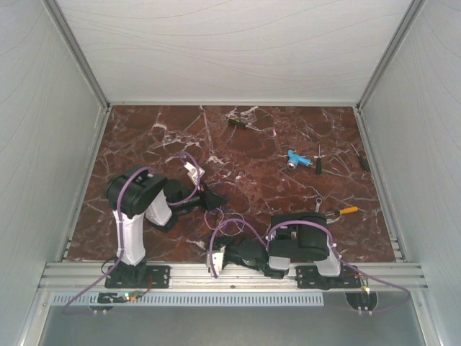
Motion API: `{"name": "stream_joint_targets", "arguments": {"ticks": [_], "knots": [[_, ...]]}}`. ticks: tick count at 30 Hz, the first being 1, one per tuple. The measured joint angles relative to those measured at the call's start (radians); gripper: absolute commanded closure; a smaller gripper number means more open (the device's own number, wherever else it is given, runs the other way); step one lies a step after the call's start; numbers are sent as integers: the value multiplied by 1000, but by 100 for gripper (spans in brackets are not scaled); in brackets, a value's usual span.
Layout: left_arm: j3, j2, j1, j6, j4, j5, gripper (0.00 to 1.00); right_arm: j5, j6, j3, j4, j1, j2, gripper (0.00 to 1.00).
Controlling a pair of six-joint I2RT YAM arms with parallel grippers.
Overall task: Zip-tie the wires
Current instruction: Tie the cable at the center of the board.
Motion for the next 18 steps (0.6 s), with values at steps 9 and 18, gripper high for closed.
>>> {"name": "stream_joint_targets", "arguments": {"ticks": [9,18], "knots": [[0,5,0,-1,0,0,100,-6,6,0,-2,0,3,99],[-3,5,1,-1,0,5,100,-7,30,0,-5,-11,0,100]]}}
